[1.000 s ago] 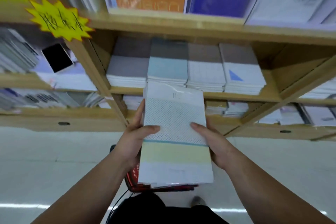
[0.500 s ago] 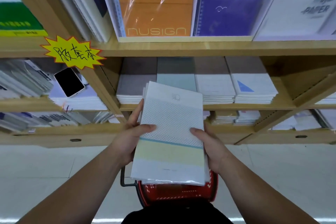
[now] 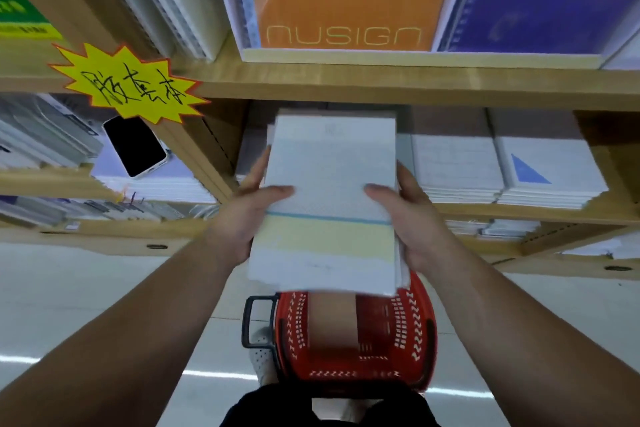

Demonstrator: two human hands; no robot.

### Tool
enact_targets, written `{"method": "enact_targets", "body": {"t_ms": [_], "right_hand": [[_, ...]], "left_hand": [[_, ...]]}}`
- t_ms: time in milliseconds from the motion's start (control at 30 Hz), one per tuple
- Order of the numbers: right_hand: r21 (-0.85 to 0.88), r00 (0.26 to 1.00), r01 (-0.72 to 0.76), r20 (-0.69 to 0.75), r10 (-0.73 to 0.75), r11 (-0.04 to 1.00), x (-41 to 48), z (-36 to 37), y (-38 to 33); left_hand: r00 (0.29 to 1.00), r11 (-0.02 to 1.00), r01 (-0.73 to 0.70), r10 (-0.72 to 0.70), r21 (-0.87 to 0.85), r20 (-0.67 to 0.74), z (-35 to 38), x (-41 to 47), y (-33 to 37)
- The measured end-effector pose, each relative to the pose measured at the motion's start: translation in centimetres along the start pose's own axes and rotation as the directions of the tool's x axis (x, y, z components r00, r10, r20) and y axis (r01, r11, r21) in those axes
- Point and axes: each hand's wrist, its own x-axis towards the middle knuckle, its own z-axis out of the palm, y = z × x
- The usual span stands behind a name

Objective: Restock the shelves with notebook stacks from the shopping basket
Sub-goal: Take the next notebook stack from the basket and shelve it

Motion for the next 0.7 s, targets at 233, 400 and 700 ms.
{"method": "enact_targets", "body": {"t_ms": [233,400,700], "right_hand": [[-0.092,0.990,0.000,-0.137,-0.013,0.996,9.4,6.4,-1.7],[-0.072,0.983,-0.043,-0.180,0.029,0.997,11.9,6.7,-0.9],[-0.252,0.988,-0.002,-0.148,-0.037,0.968,11.2,5.9,-0.4]], "left_hand": [[0.985,0.817,0.021,0.081,0.576,-0.152,-2.5,6.5,3.6],[0.941,0.798,0.124,0.094,0.590,-0.324,-4.0,4.4,-0.9],[0.873,0.898,0.200,-0.345,-0.391,-0.345,-2.7,2.9,-4.9]]}}
